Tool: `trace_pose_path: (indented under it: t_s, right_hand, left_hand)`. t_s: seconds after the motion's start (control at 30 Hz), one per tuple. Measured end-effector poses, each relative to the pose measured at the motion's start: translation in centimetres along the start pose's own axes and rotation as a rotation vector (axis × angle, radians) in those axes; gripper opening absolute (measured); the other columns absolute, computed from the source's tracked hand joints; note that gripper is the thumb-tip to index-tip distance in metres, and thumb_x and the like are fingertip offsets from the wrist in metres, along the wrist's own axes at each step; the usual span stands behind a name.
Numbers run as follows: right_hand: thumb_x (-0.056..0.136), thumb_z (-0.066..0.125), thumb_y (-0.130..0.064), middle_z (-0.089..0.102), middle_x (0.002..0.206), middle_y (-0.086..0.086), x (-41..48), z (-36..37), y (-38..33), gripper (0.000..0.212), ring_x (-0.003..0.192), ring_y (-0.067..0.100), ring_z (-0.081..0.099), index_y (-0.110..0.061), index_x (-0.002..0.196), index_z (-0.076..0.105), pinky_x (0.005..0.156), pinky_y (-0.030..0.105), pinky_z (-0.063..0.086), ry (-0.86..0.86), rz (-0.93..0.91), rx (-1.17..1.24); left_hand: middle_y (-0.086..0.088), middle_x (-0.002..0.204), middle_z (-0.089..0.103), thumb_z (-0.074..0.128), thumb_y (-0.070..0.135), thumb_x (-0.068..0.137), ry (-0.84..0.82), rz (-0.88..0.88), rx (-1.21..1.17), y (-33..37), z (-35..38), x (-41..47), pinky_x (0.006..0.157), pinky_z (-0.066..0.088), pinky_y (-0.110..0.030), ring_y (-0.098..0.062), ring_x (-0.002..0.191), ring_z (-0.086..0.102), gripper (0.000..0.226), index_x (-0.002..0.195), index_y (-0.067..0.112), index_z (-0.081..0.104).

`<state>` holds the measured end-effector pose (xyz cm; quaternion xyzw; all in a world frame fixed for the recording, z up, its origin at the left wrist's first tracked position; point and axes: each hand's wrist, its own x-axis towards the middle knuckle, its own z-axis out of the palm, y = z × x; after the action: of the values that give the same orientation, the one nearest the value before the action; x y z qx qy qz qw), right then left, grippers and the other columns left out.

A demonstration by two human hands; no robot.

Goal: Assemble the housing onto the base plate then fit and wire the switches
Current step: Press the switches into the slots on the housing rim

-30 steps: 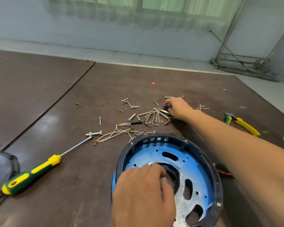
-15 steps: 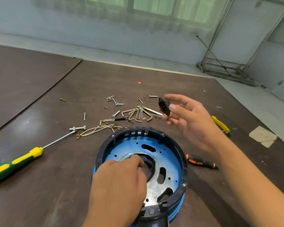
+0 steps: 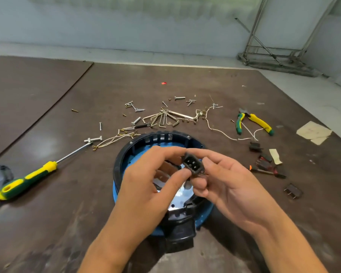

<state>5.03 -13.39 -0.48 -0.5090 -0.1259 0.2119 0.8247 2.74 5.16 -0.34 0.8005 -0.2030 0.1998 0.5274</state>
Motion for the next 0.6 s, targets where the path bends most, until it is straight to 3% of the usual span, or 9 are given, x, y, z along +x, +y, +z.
trace_pose_path:
  t_s: [0.2,0.33,0.47,0.6]
  right_hand:
    - [0.096,0.053,-0.01,0.057,0.081,0.008,-0.2,0.5,0.2,0.034,0.067,0.016,0.048,-0.002,0.128,0.062,0.061,0.023,0.043,0.022,-0.103,-0.146]
    - [0.095,0.057,-0.015,0.06,0.088,0.022,-0.6,0.1,-0.1,0.036,0.07,0.017,0.052,-0.016,0.131,0.062,0.068,0.026,0.048,0.047,-0.112,-0.318]
    - [0.093,0.064,-0.012,0.069,0.086,-0.004,-1.1,-0.3,0.1,0.032,0.076,0.005,0.062,-0.02,0.124,0.065,0.066,0.013,0.048,0.073,-0.24,-0.557]
    - [0.091,0.067,-0.009,0.072,0.096,-0.003,-1.8,-0.6,0.7,0.03,0.087,0.009,0.068,-0.016,0.12,0.068,0.075,0.015,0.052,0.09,-0.335,-0.63]
  left_hand:
    - [0.01,0.099,0.069,0.069,0.02,0.088,0.047,-0.009,0.0,-0.7,0.4,-0.3,0.074,0.054,-0.03,-0.02,0.091,0.068,0.032,0.119,0.027,0.066]
    - [0.012,0.093,0.071,0.072,0.019,0.086,0.089,0.001,-0.014,-0.9,0.3,-0.6,0.071,0.054,-0.024,-0.015,0.086,0.07,0.017,0.103,0.023,0.071]
    - [0.018,0.088,0.07,0.072,0.026,0.082,0.064,0.043,0.061,-1.2,-0.4,-0.8,0.071,0.05,-0.013,-0.006,0.082,0.068,0.014,0.096,0.023,0.072]
    - [0.017,0.091,0.071,0.075,0.025,0.08,0.048,0.091,0.087,-1.6,-0.4,-1.0,0.072,0.053,-0.016,-0.004,0.083,0.068,0.014,0.094,0.021,0.073]
